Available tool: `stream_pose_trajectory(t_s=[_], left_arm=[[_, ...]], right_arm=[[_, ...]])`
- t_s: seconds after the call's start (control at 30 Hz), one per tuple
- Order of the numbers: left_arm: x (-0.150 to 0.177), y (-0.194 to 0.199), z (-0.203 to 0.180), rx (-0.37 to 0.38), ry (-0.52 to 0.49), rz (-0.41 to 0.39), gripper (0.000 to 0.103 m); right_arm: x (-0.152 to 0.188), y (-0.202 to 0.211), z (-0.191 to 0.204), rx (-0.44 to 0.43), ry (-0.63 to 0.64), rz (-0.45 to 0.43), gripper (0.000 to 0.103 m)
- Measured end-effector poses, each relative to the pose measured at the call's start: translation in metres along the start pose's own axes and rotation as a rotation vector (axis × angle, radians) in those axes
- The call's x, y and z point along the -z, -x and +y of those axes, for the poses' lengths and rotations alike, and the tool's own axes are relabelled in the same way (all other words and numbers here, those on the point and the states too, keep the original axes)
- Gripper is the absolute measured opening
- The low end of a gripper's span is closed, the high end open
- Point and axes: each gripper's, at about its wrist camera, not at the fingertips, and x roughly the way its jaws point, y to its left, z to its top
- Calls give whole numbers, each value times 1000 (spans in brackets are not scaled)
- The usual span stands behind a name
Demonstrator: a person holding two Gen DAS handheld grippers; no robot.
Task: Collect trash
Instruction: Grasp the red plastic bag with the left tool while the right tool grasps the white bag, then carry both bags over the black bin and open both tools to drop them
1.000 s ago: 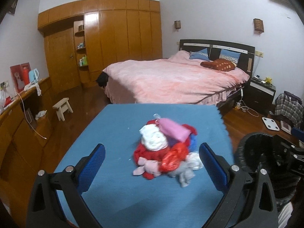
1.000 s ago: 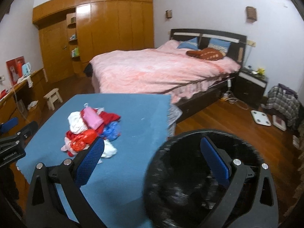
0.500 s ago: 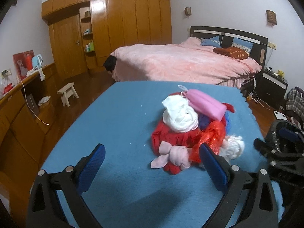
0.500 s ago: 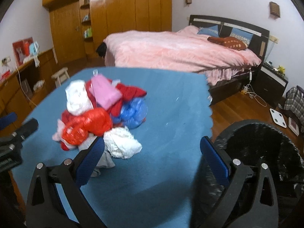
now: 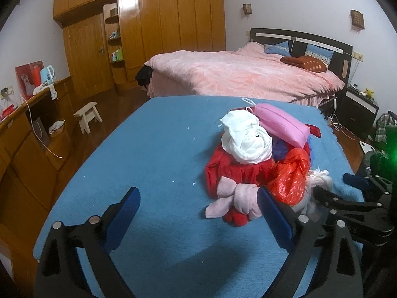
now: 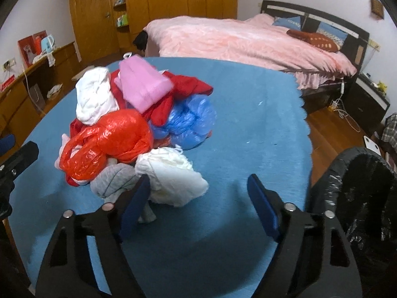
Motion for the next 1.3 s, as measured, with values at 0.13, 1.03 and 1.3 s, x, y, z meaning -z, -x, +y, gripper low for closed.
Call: stream_pose_trajectory(t_s=[0.13,1.03,1.3], left_arm=[[0,0,-1,14,-5,6,92],[-10,-26,-86,225,-120,68,26],[-10,-10,-90,242,-124,24,8]], right_arm=[[1,-4,2,-104,-6,41,46],[2,35,-44,-57,-79,-10,31],[2,50,-47,-61,-82,-34,31]])
